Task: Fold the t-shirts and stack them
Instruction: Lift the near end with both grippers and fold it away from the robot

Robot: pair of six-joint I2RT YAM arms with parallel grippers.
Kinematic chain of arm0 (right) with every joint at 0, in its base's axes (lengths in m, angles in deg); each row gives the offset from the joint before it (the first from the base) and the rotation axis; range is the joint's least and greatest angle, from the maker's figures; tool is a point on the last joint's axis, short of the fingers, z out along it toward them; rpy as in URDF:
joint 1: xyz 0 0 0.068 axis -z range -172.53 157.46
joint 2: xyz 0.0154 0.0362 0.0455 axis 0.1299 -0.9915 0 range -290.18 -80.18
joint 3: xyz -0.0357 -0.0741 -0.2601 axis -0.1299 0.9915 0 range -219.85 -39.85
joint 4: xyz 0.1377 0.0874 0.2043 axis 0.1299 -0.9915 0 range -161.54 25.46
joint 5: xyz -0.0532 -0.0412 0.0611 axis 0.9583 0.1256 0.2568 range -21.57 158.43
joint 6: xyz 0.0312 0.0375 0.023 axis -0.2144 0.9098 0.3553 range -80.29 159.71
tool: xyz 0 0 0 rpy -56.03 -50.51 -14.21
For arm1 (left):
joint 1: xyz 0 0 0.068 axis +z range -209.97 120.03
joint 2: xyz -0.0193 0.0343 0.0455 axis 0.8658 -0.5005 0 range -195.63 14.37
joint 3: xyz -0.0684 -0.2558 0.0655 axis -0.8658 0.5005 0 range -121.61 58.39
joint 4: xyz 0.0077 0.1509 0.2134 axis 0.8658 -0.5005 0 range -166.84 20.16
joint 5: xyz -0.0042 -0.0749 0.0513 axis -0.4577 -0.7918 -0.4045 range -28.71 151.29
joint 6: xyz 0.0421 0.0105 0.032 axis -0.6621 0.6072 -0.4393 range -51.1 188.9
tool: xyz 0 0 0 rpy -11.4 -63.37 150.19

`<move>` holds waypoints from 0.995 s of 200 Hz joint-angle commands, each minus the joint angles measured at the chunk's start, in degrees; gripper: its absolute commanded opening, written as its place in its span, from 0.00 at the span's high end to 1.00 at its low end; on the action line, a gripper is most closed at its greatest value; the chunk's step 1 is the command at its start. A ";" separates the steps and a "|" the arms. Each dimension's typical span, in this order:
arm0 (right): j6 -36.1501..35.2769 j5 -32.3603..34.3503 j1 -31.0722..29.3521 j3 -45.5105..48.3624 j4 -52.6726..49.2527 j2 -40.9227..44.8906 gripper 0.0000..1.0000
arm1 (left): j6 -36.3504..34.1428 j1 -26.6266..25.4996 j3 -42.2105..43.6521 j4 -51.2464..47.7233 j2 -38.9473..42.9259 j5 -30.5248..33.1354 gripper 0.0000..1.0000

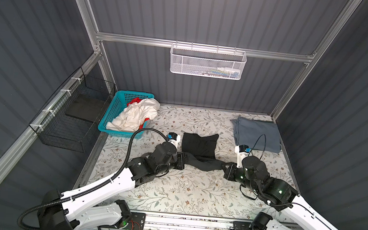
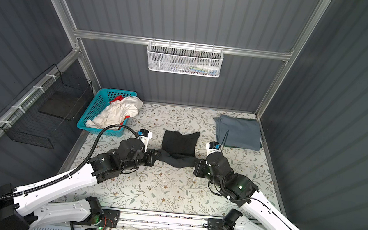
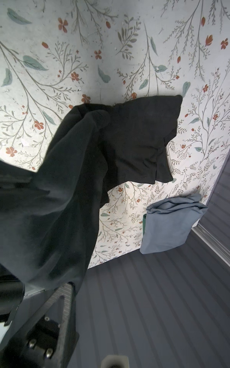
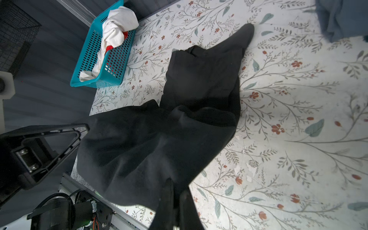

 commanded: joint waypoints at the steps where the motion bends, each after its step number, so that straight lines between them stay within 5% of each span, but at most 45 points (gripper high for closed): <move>1: -3.05 -0.23 1.31 -2.05 -0.13 -2.17 1.00 | -2.11 -0.17 -2.52 -1.15 -0.44 3.69 1.00; 48: -3.26 -6.50 6.74 -3.22 3.86 -6.24 1.00 | -5.10 1.95 -7.76 -3.59 -4.22 4.53 1.00; 199: -4.39 -15.64 17.35 -8.20 12.97 -24.98 1.00 | -9.63 16.17 -17.24 1.79 -23.14 -10.24 1.00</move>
